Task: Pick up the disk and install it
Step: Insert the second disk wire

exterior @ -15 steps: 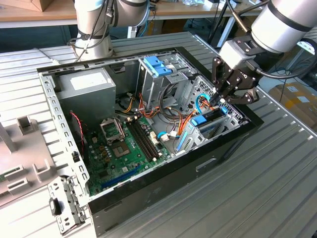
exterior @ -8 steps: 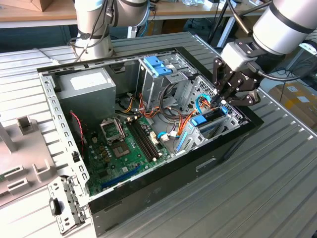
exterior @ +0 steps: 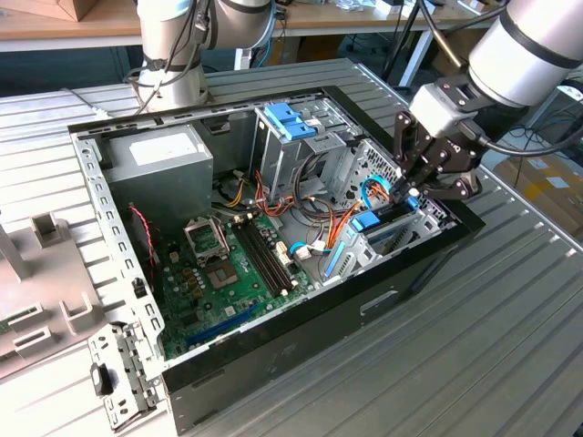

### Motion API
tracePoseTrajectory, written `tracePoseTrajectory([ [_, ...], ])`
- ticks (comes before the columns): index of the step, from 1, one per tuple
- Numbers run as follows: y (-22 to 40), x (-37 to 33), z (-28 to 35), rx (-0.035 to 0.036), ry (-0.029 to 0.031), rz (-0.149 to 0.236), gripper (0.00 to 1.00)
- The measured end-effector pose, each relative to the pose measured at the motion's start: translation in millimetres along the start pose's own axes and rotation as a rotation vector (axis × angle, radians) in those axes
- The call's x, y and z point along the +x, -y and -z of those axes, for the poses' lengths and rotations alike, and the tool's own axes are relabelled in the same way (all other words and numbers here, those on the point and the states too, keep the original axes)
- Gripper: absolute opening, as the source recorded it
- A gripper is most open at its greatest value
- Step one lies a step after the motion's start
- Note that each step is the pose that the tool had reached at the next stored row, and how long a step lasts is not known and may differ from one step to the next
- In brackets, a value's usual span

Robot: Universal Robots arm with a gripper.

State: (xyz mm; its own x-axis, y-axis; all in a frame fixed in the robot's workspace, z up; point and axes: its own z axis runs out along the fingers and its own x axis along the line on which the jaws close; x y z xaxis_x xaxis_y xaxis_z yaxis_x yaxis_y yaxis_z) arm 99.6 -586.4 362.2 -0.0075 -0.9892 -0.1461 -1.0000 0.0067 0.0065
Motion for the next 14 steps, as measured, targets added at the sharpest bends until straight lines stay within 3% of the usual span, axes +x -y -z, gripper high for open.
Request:
tracePoseTrajectory([
  [14,-0.3,2.8,-2.5,0.0000,0.0001,0.000,0.16],
])
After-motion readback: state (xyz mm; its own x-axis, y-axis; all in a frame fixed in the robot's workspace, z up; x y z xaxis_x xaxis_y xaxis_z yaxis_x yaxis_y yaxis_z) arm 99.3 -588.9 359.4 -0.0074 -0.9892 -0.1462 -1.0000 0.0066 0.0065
